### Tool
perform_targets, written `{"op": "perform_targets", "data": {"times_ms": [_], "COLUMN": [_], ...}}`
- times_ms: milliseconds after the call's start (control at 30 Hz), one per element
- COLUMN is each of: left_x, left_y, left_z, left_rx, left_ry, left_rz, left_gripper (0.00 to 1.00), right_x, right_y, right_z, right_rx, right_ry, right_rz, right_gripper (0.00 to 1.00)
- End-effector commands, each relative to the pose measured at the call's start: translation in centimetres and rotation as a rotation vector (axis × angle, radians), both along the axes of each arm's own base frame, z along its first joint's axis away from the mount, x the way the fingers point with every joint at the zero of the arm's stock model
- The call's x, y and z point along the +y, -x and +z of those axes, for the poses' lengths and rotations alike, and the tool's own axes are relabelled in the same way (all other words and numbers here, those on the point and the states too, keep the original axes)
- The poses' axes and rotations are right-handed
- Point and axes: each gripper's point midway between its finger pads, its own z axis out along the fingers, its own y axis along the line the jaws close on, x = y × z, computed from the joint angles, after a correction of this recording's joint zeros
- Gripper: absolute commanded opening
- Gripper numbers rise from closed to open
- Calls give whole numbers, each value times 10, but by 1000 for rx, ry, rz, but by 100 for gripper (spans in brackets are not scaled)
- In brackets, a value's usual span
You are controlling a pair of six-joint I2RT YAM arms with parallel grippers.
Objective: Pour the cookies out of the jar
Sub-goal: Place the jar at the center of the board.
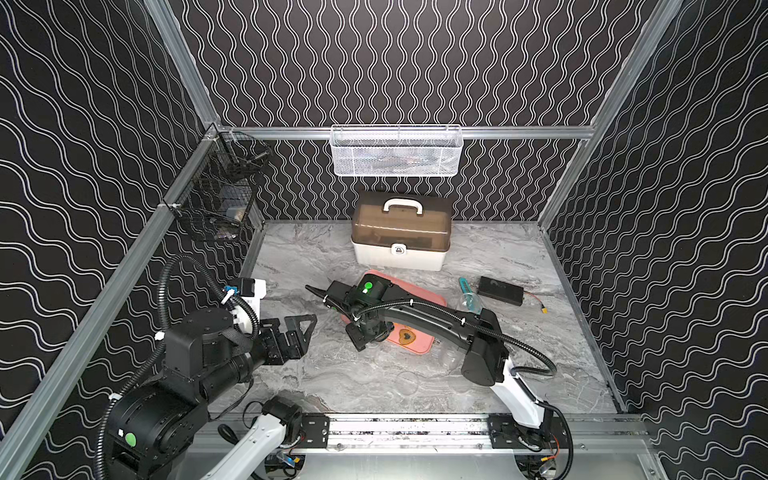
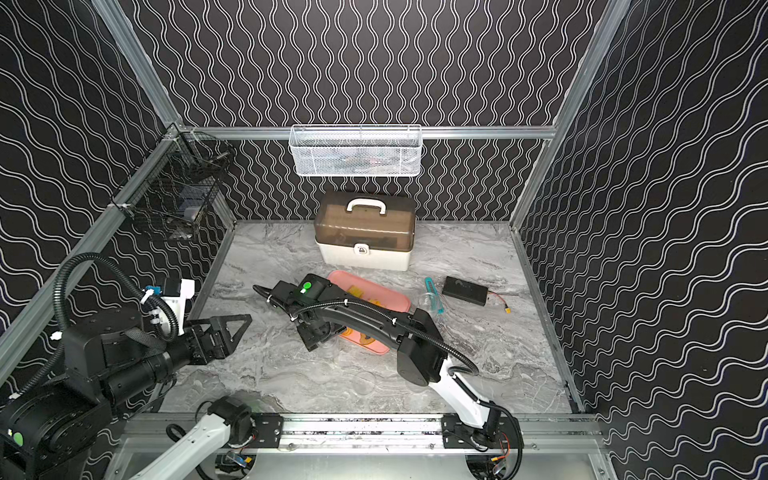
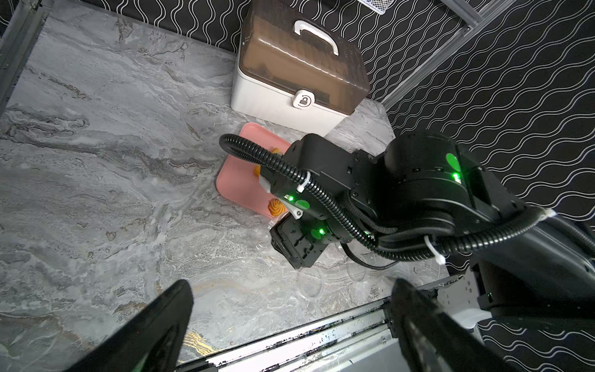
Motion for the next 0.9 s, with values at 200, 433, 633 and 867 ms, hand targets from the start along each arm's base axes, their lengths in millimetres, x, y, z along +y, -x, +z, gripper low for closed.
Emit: {"op": "perform_targets", "data": {"times_ms": [200, 433, 633, 867], "left_x": [-4, -3, -3, -5], "left_y": [-5, -4, -6, -7], "left_z": [6, 8, 9, 9], "left_rx": [-28, -34, -35, -34], "left_ry": [0, 0, -1, 5], "left_rz": [-17, -14, -15, -19], "left_gripper": [99, 99, 99, 99], "right_x": [-15, -15, -13, -12], "right_y": [5, 6, 7, 8], "right_z": [-9, -6, -4, -1], "right_rx": [16, 14, 19, 22], "right_ry": [77, 68, 53, 38], "right_rz": [0, 1, -1, 4], "right_gripper": [68, 92, 96, 98]}}
